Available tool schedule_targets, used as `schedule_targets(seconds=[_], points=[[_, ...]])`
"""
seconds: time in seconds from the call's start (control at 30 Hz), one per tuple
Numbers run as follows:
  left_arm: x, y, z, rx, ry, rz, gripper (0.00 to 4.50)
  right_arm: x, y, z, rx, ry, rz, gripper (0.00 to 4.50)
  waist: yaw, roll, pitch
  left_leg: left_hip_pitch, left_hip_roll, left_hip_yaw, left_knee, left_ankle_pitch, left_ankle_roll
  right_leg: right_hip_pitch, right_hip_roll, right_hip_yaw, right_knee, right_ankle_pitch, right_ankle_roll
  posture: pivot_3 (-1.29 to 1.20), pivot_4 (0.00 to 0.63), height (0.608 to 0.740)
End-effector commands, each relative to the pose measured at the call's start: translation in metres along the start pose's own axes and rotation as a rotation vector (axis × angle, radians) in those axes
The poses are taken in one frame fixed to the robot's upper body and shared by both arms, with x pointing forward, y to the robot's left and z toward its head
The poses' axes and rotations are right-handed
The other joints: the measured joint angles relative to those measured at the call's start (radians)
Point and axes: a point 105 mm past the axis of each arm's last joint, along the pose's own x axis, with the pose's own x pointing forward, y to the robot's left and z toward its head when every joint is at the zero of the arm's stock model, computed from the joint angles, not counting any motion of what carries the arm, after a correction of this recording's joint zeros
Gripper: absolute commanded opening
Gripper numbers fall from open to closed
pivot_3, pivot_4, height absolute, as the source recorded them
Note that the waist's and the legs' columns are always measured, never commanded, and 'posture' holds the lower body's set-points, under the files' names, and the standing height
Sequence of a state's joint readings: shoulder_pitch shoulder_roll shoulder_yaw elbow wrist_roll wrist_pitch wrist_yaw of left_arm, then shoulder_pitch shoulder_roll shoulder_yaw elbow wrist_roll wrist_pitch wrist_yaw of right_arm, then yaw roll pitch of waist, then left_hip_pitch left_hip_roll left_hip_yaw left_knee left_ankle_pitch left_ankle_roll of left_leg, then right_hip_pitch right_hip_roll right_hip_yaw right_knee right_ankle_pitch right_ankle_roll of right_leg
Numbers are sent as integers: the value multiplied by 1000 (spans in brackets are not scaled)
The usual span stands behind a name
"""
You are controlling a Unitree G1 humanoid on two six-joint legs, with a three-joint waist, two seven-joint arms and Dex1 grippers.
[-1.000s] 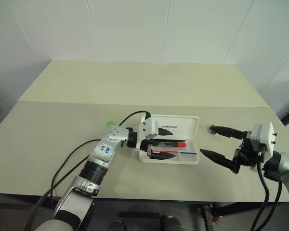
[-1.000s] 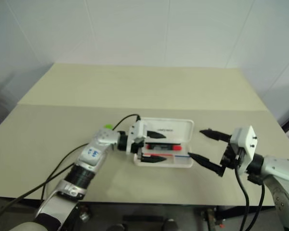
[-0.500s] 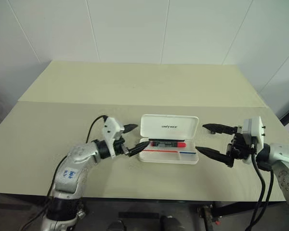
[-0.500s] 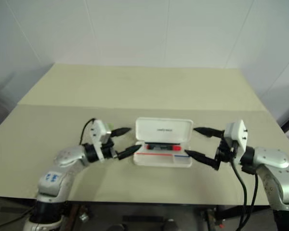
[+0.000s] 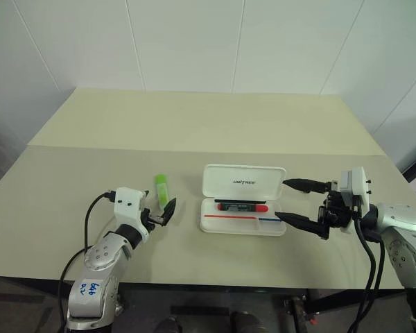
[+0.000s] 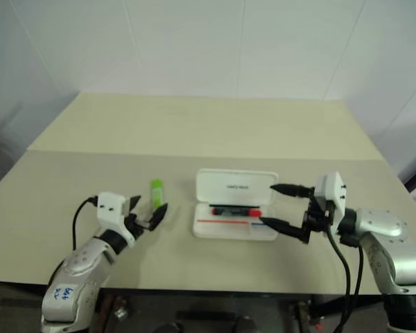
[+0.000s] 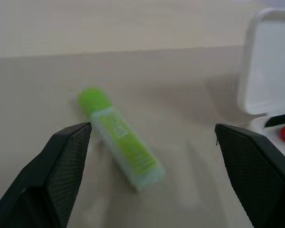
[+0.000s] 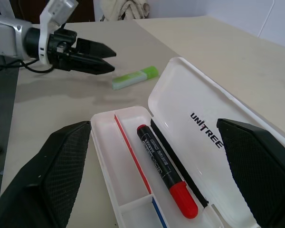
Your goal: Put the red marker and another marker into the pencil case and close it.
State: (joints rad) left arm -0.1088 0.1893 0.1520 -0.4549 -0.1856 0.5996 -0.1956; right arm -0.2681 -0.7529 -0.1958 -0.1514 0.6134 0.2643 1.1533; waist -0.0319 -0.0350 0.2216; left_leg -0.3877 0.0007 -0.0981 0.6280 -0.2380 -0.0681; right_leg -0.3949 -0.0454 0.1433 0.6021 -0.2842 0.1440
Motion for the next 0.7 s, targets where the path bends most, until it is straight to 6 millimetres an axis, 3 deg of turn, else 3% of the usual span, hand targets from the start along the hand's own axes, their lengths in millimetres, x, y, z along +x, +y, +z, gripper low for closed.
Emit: schedule_targets(seconds=[0.03, 0.37, 0.7], points=[[6, 2, 0, -2, 8, 60, 4458, 0, 2, 9, -31, -21, 2, 4500, 0, 0, 0, 0, 0, 0, 1, 0, 0, 0, 0, 0, 0, 0, 0, 0, 150, 740], [29, -13, -12, -17, 65, 62, 4458, -6, 7, 12, -33, -11, -16, 4500, -1, 0, 0, 0, 0, 0, 0, 0, 0, 1, 0, 0, -4, 1, 0, 0, 150, 740], [34, -12, -22, -27, 124, 103, 4458, -8, 7, 13, -39, -10, -27, 4500, -1, 0, 0, 0, 0, 0, 0, 0, 0, 1, 0, 0, -4, 1, 0, 0, 150, 740]])
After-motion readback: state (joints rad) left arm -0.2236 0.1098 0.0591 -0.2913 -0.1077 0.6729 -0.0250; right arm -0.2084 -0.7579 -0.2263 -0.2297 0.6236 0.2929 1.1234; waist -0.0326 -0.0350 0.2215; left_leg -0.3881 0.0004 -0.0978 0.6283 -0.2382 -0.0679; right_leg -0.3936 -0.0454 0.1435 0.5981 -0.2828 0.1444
